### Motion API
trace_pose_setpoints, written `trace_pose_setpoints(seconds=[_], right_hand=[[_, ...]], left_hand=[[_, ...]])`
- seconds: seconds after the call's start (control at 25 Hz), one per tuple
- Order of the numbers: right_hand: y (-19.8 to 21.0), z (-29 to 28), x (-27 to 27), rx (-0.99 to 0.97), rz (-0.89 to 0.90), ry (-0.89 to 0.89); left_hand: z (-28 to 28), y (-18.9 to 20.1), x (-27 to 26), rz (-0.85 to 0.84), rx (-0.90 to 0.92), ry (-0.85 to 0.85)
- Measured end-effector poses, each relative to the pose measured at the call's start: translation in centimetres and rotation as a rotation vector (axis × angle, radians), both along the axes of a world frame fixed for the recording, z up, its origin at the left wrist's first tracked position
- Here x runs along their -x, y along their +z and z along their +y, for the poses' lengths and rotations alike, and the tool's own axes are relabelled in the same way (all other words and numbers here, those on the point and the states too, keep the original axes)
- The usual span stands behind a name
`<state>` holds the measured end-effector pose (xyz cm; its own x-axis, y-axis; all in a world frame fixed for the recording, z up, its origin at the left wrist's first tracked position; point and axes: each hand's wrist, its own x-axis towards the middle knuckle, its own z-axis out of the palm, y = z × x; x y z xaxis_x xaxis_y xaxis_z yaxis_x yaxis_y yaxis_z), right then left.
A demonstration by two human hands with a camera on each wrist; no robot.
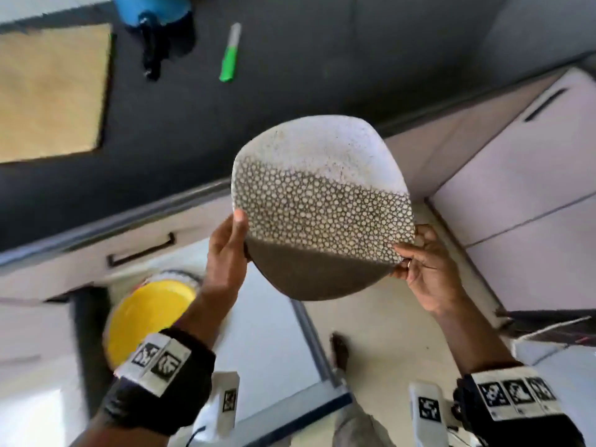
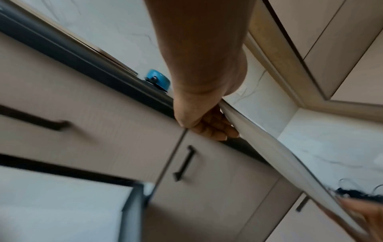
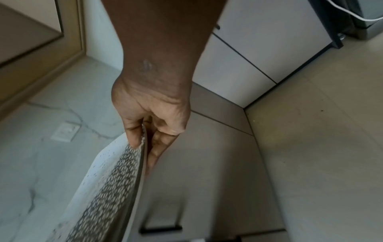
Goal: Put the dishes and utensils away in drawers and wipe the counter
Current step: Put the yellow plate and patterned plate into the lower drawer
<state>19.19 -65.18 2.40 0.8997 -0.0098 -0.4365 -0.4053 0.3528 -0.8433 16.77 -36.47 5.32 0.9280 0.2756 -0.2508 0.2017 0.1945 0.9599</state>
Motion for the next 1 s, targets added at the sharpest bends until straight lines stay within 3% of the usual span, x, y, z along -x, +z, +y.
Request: trace_pose_setpoints(seconds=[0.2,0.36,0.6,0.8,1.0], right_hand=[[-3.9,11.1,5.2,0.103,0.143,0.499],[-8.8,17.9,7.7,0.187,0.279,0.685],[-18.9,26.8,9.3,0.317,0.464,0.669],[-24.1,31.7,12.0,0.263,0.522,0.473],[-27.1,34.5,14.8,0.208,0.521,0.423]], left_hand=[[10.7,-7.2,16.9,0.266,-0.043,0.222],[15.4,-12.4,24.9,0.440,-0.067,0.281],[20.4,-18.4,28.2,0.742,-0.005,0.235],[22.1,-21.7,28.9,0.810,-0.056,0.127],[22.9,-23.0,30.2,0.843,-0.168,0.084]])
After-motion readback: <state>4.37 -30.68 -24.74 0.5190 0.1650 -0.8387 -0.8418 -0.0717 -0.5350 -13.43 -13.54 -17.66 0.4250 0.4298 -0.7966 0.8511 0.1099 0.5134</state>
